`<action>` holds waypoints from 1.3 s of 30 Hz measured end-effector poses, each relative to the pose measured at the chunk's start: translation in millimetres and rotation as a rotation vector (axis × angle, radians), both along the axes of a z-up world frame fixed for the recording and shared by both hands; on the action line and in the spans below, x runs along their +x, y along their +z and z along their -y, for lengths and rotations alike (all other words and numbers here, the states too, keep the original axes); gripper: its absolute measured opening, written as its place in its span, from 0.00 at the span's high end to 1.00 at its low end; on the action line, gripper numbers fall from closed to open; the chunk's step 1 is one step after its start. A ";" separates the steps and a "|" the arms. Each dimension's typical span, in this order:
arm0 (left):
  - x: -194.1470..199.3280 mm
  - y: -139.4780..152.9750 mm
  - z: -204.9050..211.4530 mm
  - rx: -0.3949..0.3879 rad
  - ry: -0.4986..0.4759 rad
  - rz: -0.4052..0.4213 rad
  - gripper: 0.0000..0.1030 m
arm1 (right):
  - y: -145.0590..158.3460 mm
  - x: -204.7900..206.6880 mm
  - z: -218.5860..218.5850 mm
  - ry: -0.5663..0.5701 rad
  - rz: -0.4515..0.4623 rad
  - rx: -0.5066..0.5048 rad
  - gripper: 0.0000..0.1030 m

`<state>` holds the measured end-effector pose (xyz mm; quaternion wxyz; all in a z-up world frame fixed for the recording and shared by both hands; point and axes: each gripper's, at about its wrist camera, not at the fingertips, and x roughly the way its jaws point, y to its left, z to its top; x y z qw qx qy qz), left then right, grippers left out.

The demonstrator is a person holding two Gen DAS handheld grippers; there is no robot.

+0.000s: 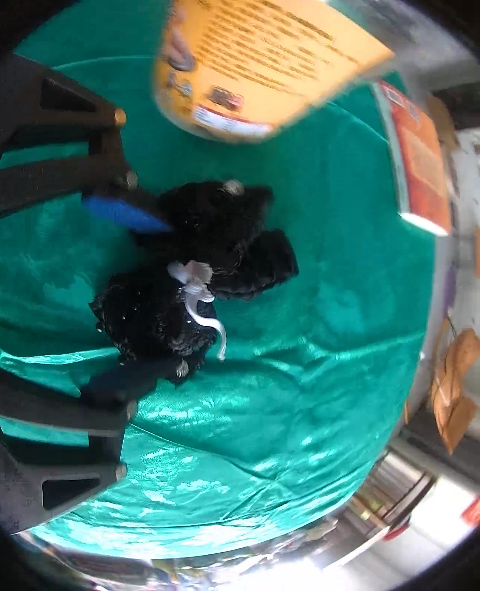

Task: Organize soft objects
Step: 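Lift and carry both held items over the white box, then open both tools to drop the lace item and snack packet into the box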

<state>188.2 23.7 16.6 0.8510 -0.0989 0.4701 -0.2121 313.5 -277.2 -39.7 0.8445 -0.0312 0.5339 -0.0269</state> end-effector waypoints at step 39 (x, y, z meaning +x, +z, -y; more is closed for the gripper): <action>-171.9 66.0 -311.2 0.183 0.592 0.029 0.00 | 62.7 -204.3 -224.8 0.403 0.175 0.526 0.27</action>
